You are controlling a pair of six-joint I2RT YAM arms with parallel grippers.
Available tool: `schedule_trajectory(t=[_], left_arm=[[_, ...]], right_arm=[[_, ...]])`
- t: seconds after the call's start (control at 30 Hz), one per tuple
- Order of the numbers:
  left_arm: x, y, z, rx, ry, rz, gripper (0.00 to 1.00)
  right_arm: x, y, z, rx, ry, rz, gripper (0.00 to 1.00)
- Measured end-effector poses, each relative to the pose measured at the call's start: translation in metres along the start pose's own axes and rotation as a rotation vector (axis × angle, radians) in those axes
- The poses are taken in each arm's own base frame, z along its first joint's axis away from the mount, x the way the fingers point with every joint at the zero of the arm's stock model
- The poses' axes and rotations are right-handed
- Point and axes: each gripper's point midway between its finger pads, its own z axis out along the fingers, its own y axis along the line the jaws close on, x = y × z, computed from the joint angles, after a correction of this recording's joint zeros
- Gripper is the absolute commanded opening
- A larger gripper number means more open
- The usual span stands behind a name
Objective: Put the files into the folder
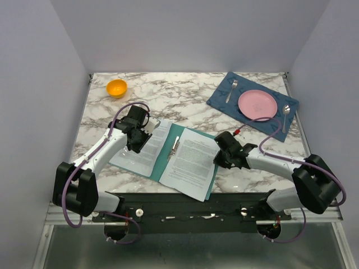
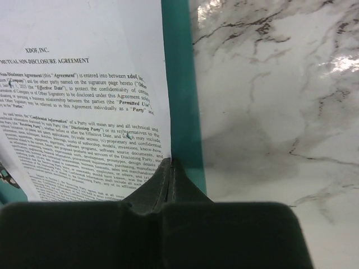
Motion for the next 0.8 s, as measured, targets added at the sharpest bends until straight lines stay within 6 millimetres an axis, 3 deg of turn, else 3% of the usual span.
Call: schedule_trajectory(t=[0.37,0.6,0.8], left_arm=[[-0.001,0.0,-0.003,-0.004,-0.01,0.0,0.38],[-0.001,0.0,-0.003,-0.004,-0.011,0.0,0.38],[-0.001,0.0,-0.003,-0.003,-0.011,0.0,0.37]], right_arm=[[-0.012,0.021,-0.002,-0.026,-0.026,-0.001,0.01],[-0.013,0.014,-0.003,-0.007,-0.04,0.002,0.0],[-0.008,-0.008,-0.003,0.034,-0.046,0.014,0.0]])
